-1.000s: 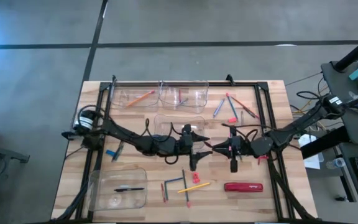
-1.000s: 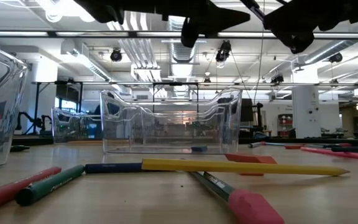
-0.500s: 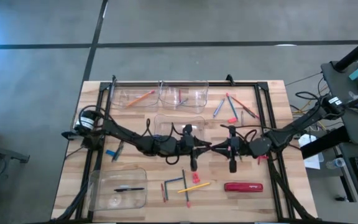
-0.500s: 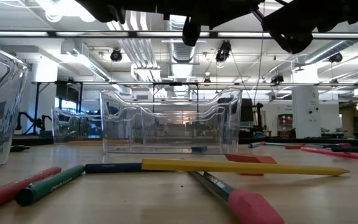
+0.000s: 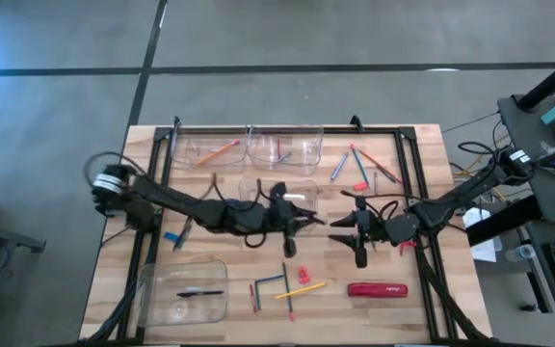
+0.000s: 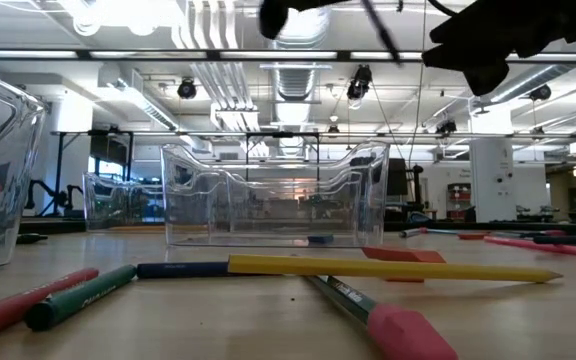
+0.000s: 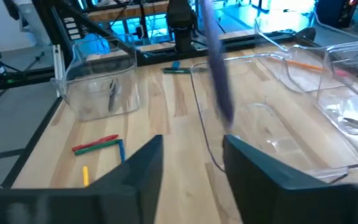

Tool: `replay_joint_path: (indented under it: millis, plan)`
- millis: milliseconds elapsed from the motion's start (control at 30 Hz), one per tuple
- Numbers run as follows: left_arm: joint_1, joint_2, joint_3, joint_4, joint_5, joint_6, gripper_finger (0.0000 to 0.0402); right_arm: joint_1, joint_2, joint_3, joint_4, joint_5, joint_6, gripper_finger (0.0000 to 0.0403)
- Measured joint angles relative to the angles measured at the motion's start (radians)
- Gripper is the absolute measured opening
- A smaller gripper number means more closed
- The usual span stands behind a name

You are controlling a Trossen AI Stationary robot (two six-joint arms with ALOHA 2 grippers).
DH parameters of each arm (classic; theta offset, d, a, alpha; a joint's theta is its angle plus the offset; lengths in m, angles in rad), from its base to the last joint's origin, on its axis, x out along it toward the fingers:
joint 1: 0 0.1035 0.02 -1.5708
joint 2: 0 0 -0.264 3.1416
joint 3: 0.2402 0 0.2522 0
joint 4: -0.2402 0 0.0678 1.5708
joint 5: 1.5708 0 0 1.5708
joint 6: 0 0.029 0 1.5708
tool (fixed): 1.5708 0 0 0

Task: Sort crayons/erasers/pens/pencils in bins
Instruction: Put the violet pen into the bottom transparent bin

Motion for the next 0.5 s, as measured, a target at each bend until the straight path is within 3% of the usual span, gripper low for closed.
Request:
replay_joint_path:
  millis: [100, 233, 400, 500]
  plan:
    - [-0.011, -0.110, 0.011, -0.223, -0.023, -0.016, 0.0033, 0.000, -0.001, 0.002, -0.006, 0.000, -0.001, 0.0200]
    - [-0.041, -0.247, 0.052, -0.609, -0.021, -0.148, 0.0033, 0.000, -0.001, 0.017, -0.013, 0.001, -0.018, 0.0239]
    - [-0.155, -0.341, 0.171, -1.178, -0.007, -0.412, 0.0033, 0.000, -0.001, 0.029, -0.014, 0.004, -0.066, 0.0250]
    - [-0.279, -0.353, 0.232, -1.375, 0.021, -0.605, 0.0033, 0.000, -0.001, 0.031, -0.014, 0.004, -0.068, 0.0250]
